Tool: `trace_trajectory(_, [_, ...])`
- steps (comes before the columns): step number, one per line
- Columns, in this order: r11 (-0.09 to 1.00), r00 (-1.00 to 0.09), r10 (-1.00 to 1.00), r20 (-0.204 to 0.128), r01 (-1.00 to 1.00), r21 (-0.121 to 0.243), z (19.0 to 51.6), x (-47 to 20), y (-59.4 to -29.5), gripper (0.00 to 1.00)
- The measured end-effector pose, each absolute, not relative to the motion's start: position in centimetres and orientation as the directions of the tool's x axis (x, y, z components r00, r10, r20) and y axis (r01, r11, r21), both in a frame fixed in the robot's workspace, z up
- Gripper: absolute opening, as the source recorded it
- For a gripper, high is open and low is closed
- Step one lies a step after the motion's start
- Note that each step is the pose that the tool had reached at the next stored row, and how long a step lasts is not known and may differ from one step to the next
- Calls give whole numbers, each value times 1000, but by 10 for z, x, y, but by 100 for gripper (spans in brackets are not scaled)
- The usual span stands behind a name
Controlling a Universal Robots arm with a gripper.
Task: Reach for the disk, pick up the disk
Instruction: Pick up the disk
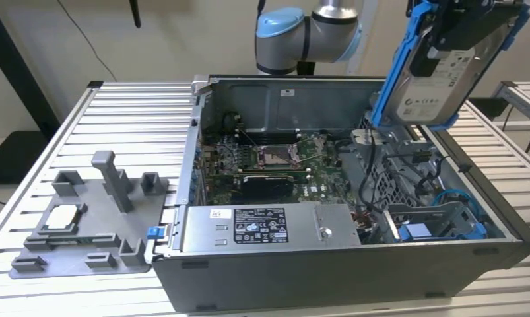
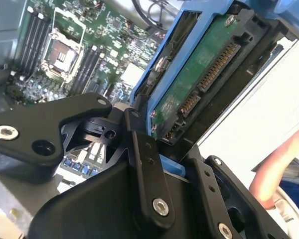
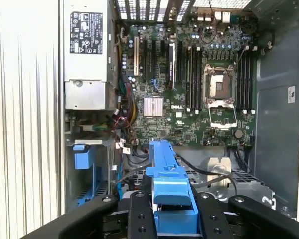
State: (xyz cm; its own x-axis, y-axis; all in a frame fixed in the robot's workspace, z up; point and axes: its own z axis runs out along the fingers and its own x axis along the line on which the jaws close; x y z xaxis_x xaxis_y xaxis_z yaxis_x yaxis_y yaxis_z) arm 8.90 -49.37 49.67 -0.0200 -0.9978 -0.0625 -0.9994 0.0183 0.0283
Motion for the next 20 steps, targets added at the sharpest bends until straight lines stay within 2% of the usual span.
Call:
trace_trajectory(5, [19, -20, -999, -51, -999, 28, 497, 89, -506, 0])
trace_trajectory(11, [19, -20, -1000, -12, -999, 27, 495, 89, -515, 0])
trace_trajectory(20, [19, -19, -1000, -10, -999, 27, 482, 93, -530, 0])
